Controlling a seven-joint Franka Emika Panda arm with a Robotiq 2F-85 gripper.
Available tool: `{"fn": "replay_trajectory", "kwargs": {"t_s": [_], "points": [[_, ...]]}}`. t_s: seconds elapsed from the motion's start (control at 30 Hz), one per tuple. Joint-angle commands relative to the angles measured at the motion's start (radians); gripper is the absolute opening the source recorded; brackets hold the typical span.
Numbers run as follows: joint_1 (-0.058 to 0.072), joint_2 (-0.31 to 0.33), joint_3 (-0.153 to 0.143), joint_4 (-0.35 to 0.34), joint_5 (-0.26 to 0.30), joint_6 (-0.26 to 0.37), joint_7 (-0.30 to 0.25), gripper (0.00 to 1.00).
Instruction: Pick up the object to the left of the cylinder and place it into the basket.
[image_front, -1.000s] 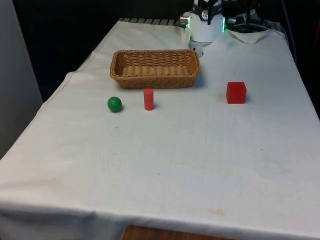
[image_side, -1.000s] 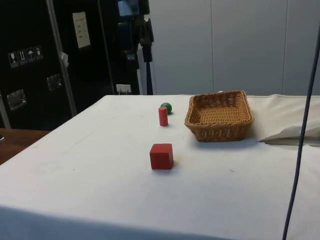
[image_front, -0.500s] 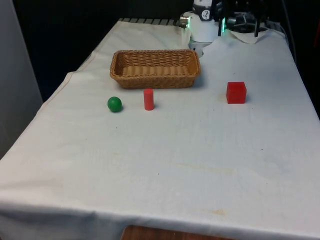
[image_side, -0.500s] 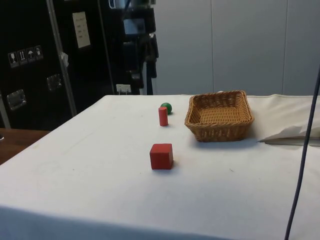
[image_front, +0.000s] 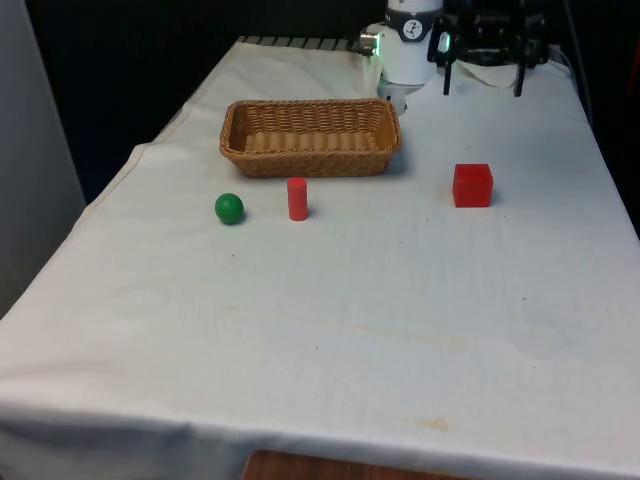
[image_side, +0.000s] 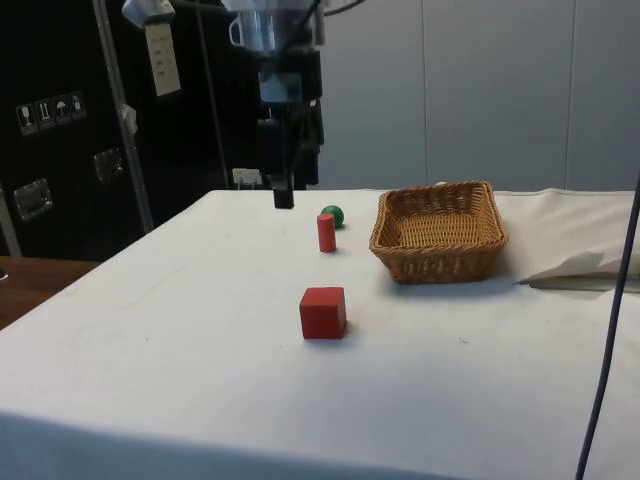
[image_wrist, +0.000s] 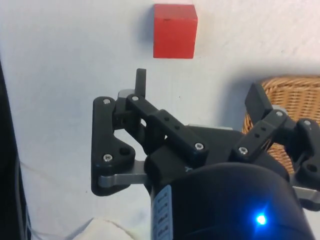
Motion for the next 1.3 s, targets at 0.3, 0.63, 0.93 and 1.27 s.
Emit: {"fn": "replay_trajectory", "kwargs": {"t_s": [0.3, 0.63, 0.93, 1.27], "points": [[-0.001, 0.014, -0.001, -0.058, 0.000, 0.091, -0.008, 1.00], [0.000, 0.086, 0.007, -0.074, 0.021, 0.188, -0.030, 1.00], [-0.004, 0.117, 0.019, -0.111, 0.035, 0.283, -0.051, 1.00], [-0.007, 0.159, 0.035, -0.138, 0.087, 0.367, -0.096, 1.00]]}}
